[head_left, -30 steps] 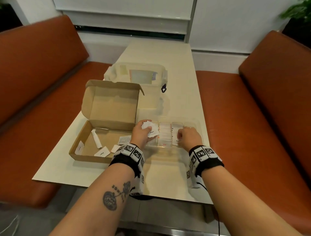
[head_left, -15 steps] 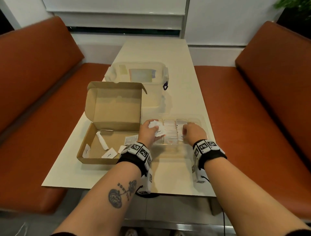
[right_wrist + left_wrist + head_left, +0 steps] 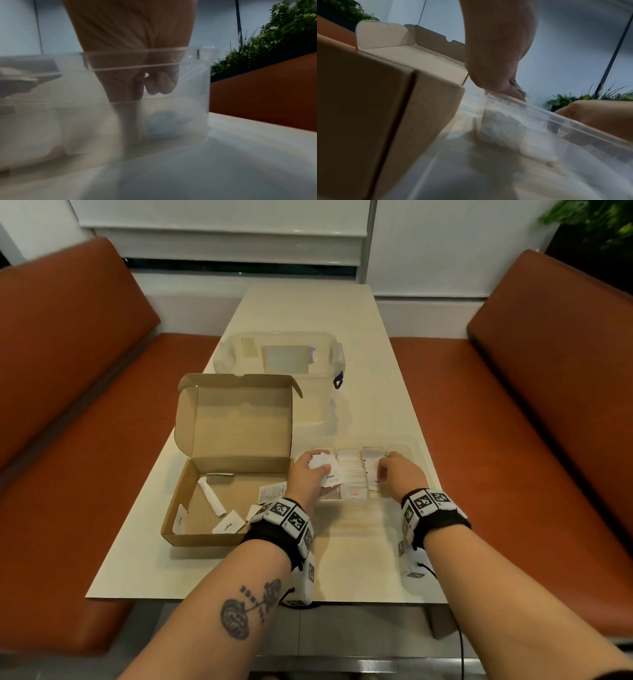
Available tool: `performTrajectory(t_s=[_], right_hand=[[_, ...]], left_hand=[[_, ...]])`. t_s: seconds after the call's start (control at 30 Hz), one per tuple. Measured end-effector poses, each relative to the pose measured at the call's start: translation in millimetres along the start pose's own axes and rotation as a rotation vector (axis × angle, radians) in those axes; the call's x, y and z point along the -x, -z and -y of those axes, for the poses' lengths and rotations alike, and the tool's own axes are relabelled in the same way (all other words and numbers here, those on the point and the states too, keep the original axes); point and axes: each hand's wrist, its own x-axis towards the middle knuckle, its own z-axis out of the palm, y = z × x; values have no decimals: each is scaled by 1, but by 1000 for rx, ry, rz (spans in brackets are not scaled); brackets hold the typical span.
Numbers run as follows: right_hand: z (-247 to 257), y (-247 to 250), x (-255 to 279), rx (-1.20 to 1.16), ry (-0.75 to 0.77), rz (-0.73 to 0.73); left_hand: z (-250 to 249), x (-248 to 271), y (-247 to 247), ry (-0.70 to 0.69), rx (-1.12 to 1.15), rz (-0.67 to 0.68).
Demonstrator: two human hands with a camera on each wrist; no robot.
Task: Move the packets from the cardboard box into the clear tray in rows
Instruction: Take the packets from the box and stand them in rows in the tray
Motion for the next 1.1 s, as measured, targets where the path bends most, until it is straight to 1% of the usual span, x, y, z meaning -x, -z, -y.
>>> performTrajectory(t_s=[0.07,0.1,0.17,0.23,0.27,0.37,0.57,0.63,0.7,0.9,0.97,1.1], right_hand=[[2,0,-1,-63,-26,-11],[5,0,-1,-128,-45,-48],[13,2,0,-289,-41,-169],[25,5,2,-503,-11,-227],[32,7,3,-625,-11,-217],[48,10,6,-915,-68,-110],[46,9,7,-1220,-188,61],[44,9,7,-1239,-197,75],[43,10,7,-1223,-193,55],[36,13,3,-1105,-146,-11],[33,15,3,-1066,-138,-18],[23,20,4,-959,-115,-6]], left_hand=[[0,-2,0,-14,-28,7],[-1,-3,0,-24,-36,9],[-3,-6,-2,-42,-33,15],[-6,-10,-3,-54,-19,20],[-6,-12,-3,-58,-12,25],[-6,-17,-5,-75,8,58],[-2,-25,-7,-111,49,42],[-1,-27,-9,-132,36,36],[0,-29,-10,-142,12,34],[-1,-33,-11,-159,-63,71],[-1,-33,-14,-183,-115,78],[4,-35,-15,-271,-174,9]])
